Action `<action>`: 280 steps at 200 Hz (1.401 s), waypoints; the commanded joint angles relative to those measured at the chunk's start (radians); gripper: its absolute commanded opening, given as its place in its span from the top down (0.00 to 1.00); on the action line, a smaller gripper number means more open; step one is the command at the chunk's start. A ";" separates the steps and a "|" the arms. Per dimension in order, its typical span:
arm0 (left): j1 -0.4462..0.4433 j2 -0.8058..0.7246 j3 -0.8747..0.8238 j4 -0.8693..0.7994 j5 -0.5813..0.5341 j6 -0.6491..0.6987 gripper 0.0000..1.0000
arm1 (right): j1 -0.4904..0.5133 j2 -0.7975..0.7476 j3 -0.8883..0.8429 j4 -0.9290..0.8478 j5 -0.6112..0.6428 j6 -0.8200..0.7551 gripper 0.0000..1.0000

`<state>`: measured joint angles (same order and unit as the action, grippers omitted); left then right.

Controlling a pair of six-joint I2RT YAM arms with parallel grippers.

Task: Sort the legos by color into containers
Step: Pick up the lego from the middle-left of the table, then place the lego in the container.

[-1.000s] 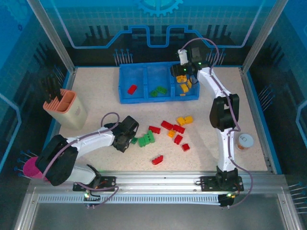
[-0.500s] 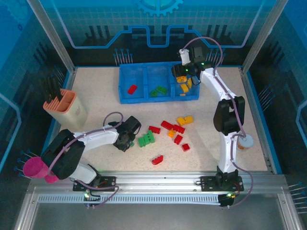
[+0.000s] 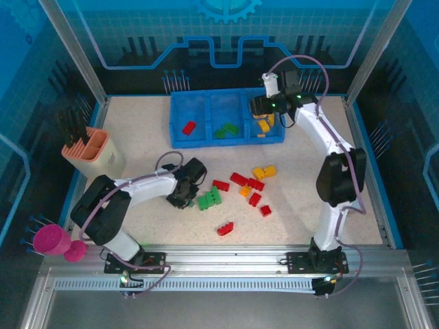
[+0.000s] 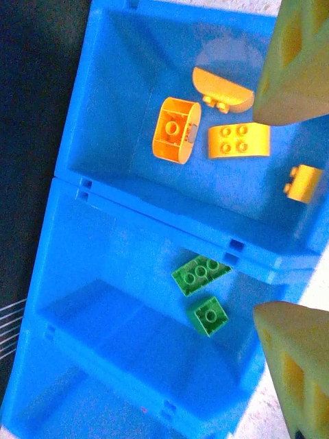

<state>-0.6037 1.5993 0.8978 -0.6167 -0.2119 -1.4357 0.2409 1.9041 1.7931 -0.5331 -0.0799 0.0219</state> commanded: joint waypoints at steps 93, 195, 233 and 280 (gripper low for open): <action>0.137 0.368 0.881 0.069 0.074 0.518 0.83 | 0.073 -0.408 -0.537 -0.048 0.019 0.134 0.30; 0.196 0.889 1.488 -0.044 0.124 0.585 0.79 | 0.153 -0.599 -0.807 -0.138 0.103 0.353 0.29; 0.197 0.909 1.497 -0.015 0.150 0.566 0.64 | 0.113 -0.530 -0.800 -0.122 0.105 0.334 0.27; 0.198 0.895 1.496 0.002 0.171 0.586 0.53 | 0.055 -0.402 -0.746 -0.044 0.065 0.304 0.27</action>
<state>-0.4141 2.5050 2.3569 -0.6155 -0.0662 -0.8658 0.3233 1.4460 0.9932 -0.6216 0.0059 0.3405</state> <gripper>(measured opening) 0.466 0.731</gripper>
